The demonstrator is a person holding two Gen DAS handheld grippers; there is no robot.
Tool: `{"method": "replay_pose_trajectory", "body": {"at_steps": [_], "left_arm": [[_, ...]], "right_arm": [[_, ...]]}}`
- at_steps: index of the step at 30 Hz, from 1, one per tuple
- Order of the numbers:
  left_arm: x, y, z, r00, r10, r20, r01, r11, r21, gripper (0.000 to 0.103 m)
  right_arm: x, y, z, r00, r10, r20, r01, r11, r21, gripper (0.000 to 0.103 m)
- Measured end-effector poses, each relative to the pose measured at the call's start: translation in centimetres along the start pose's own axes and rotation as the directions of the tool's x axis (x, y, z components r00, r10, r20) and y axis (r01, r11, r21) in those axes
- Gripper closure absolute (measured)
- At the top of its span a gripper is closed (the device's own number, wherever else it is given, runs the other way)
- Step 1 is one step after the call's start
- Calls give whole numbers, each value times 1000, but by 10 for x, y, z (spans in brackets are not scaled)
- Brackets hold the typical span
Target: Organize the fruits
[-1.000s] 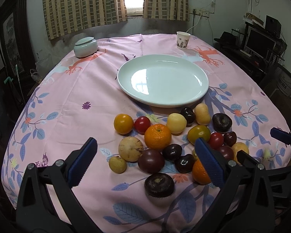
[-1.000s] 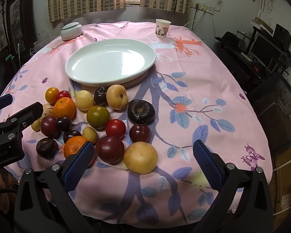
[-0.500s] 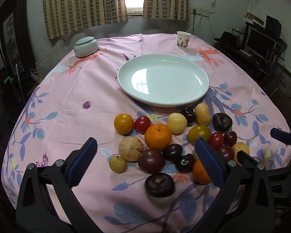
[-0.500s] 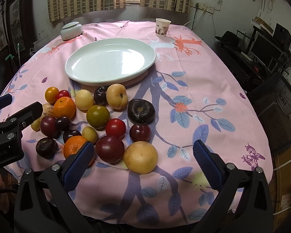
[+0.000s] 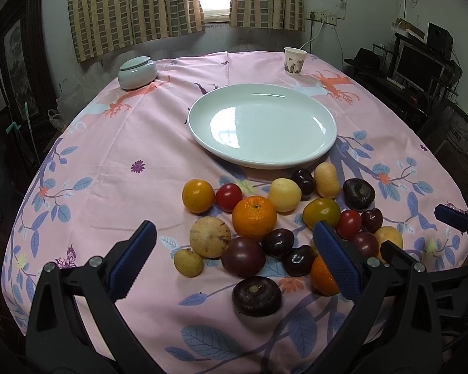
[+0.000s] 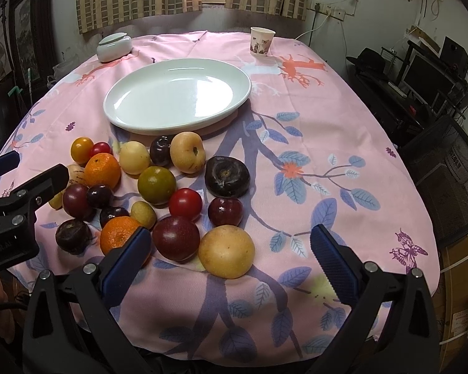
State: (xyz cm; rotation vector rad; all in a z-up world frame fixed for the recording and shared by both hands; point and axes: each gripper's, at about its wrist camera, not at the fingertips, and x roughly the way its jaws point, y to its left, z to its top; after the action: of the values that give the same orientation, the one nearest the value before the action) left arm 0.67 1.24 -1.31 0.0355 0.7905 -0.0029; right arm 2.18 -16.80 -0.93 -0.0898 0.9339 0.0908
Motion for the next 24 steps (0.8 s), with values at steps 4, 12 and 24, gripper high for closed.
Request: {"method": "replay_pose_trajectory", "body": {"at_steps": [4, 12, 24], "left_arm": [[3, 0, -3, 1000, 0, -3, 0, 1000, -2, 2], [8, 5, -4, 1000, 11, -10, -11, 1000, -10, 2], [12, 25, -7, 998, 37, -43, -39, 998, -44, 2]], "right_arm": [[4, -2, -3, 1000, -2, 0, 2, 1000, 3, 1], [1, -7, 1, 999, -29, 13, 29, 1000, 1, 1], [-4, -13, 4, 999, -39, 21, 39, 999, 8, 1]]}}
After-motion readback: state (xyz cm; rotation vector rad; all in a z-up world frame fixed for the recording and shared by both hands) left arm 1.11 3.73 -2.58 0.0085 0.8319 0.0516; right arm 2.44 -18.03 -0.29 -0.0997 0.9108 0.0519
